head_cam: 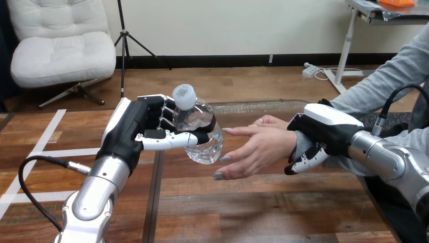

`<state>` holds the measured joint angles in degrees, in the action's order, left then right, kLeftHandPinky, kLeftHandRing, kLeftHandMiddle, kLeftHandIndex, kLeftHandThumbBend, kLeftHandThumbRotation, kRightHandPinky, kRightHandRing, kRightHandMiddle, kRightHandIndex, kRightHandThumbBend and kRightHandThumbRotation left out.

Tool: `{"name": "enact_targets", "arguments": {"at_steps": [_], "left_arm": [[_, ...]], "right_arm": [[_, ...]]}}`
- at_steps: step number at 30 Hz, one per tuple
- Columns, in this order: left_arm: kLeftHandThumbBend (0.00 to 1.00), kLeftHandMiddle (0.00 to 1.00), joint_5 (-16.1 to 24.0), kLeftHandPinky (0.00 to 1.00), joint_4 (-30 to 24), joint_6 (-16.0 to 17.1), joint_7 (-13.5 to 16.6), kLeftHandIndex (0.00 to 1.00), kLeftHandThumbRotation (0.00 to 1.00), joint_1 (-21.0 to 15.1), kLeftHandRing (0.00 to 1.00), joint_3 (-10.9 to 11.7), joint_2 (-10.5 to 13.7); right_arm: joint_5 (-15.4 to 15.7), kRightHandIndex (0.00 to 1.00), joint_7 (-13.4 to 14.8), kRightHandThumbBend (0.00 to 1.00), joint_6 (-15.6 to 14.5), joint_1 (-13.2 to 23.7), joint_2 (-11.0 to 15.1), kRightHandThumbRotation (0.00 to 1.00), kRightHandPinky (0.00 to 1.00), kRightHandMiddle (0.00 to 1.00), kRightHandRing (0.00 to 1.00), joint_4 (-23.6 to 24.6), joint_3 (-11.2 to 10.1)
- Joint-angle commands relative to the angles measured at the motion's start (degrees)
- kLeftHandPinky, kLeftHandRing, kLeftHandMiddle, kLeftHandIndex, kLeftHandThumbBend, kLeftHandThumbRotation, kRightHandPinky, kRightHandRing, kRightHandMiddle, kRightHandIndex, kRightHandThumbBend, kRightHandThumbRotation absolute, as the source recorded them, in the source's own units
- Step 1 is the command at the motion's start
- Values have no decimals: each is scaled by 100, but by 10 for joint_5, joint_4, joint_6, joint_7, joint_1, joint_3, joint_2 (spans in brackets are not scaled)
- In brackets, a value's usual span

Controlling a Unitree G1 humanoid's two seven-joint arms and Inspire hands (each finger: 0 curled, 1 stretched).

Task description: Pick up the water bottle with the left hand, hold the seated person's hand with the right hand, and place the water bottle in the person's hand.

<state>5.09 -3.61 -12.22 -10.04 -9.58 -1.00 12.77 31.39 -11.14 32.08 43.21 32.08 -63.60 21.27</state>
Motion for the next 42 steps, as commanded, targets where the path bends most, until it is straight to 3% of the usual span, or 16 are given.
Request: {"name": "enact_targets", "arguments": {"at_steps": [1, 25, 42], "left_arm": [[67, 40, 3, 30, -10, 20, 8, 41, 0, -47, 36, 0, -2], [66, 40, -3, 30, 8, 6, 2, 41, 0, -68, 36, -20, -35], [67, 39, -13, 30, 54, 43, -5, 41, 0, -87, 35, -30, -59]], "right_arm": [[-16, 31, 5, 73, 11, 35, 4, 0, 23, 30, 26, 16, -17], [-15, 32, 6, 73, 11, 35, 3, 0, 23, 31, 27, 17, -16], [-16, 32, 1, 72, 9, 34, 4, 0, 23, 31, 27, 22, -16]]}}
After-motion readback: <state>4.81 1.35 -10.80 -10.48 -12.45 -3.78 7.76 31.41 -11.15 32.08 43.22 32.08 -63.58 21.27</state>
